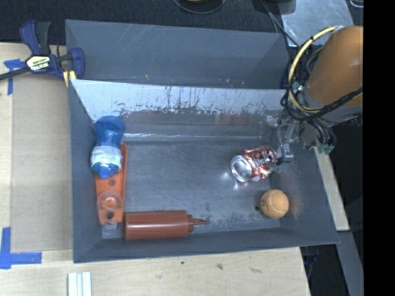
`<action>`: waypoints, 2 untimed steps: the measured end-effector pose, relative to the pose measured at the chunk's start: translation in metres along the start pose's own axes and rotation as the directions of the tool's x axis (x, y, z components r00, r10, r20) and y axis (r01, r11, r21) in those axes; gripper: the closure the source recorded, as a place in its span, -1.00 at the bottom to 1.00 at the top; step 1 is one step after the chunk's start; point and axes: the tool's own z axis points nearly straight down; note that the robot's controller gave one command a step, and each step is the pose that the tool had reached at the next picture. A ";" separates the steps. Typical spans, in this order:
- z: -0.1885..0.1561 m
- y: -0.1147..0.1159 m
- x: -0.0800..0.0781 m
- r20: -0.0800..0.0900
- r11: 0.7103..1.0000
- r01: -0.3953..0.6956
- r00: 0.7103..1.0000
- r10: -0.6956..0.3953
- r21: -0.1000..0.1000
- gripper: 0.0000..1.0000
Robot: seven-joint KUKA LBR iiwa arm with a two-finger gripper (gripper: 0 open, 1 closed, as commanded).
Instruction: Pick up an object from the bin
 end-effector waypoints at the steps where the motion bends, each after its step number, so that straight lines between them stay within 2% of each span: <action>1: 0.116 -0.015 -0.023 -0.002 0.989 0.148 0.989 -0.148 0.000 -1.00; 2: 0.083 -0.017 -0.019 0.003 0.980 0.200 0.980 -0.200 0.001 -1.00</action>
Offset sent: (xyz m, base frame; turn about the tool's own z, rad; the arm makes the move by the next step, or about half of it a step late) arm 0.0175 -0.0167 -0.0749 -0.2102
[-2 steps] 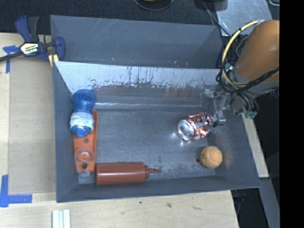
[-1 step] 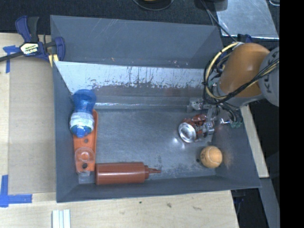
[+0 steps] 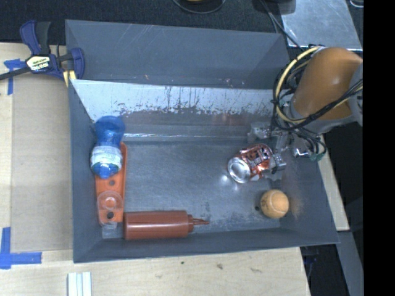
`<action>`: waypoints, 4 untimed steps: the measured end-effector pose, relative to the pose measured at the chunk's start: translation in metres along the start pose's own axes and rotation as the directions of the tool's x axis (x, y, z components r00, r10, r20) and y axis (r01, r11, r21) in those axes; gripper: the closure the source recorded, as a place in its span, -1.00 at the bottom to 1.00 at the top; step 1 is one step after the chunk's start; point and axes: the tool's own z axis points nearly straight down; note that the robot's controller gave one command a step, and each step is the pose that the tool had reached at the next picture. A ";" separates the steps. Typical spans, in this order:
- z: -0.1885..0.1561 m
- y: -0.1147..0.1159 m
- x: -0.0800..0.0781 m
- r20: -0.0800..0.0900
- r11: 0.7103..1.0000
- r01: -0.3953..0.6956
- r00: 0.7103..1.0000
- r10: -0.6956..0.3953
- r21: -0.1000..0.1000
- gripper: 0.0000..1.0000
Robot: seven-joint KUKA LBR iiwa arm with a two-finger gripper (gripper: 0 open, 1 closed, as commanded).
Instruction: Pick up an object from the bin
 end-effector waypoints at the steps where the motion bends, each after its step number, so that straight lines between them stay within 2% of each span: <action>1: 0.003 0.002 -0.002 -0.002 1.000 -0.024 1.000 0.024 -0.001 -1.00; 2: 0.045 -0.004 -0.015 0.003 0.989 0.145 0.989 -0.145 0.002 -1.00; 3: 0.040 -0.005 -0.005 0.009 0.999 0.037 0.999 -0.037 0.004 1.00; 4: 0.040 -0.005 -0.005 0.009 0.999 0.035 0.999 -0.035 0.004 1.00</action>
Offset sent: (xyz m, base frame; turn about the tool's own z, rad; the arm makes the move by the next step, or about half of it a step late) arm 0.0147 -0.0001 -0.0456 -0.1466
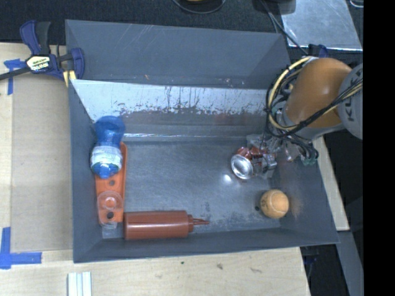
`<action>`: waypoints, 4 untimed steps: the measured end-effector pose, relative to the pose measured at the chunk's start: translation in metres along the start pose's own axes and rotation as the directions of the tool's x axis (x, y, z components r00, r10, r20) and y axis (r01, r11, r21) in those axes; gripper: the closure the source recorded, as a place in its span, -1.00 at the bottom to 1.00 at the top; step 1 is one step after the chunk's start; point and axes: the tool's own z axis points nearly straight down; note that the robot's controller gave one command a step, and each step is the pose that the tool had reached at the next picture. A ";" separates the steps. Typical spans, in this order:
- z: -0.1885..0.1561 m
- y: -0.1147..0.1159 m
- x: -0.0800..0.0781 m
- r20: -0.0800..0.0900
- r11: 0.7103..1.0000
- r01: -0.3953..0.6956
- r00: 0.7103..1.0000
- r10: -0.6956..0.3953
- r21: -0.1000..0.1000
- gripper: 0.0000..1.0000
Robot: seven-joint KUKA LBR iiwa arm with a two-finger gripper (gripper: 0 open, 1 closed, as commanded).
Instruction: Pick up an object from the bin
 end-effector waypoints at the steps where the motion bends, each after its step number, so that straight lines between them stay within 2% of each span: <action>1: -0.005 0.001 0.001 -0.002 1.000 0.000 1.000 0.000 -0.001 1.00; 2: -0.019 0.001 0.001 -0.003 1.000 0.001 1.000 -0.001 -0.001 1.00; 3: -0.027 0.000 0.000 0.003 1.000 0.001 1.000 -0.001 0.001 1.00; 4: -0.035 0.001 0.001 -0.004 1.000 0.001 1.000 -0.001 -0.002 1.00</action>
Offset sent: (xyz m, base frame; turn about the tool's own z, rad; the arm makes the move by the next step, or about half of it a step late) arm -0.0002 0.0002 0.0180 0.0000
